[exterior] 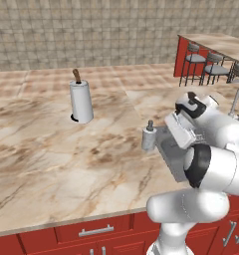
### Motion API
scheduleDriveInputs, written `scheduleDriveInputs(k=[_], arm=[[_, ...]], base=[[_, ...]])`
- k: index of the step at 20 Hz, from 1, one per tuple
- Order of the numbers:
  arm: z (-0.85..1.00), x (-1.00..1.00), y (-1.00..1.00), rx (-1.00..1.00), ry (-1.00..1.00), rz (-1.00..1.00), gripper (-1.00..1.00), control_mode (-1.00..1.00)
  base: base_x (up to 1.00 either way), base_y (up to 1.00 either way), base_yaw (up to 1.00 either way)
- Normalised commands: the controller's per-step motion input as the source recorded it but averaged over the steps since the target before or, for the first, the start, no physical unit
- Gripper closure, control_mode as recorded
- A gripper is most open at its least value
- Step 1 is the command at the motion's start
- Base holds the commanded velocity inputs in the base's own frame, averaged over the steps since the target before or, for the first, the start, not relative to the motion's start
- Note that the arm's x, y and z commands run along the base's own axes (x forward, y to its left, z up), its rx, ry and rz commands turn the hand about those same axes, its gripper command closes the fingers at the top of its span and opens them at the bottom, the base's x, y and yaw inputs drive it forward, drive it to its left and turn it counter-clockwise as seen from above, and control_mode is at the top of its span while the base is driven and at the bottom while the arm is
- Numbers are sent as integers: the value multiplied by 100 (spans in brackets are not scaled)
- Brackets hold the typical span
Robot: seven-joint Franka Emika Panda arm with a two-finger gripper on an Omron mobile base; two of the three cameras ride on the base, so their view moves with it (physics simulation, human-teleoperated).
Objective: Locate and retrieve the soap dispenser and soap dispenser from the cabinet. Place them next to the sink.
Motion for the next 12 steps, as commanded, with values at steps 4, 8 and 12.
scheduleDriveInputs(k=[4, 8, 12], arm=[[0, 0, 53, -26, 7, 24, -100, -100], [0, 0, 44, -23, 10, 19, -100, -100], [0, 16, 28, -10, 4, -2, -100, -100]], base=[[0, 0, 0], [0, 0, 0], [0, 0, 0]])
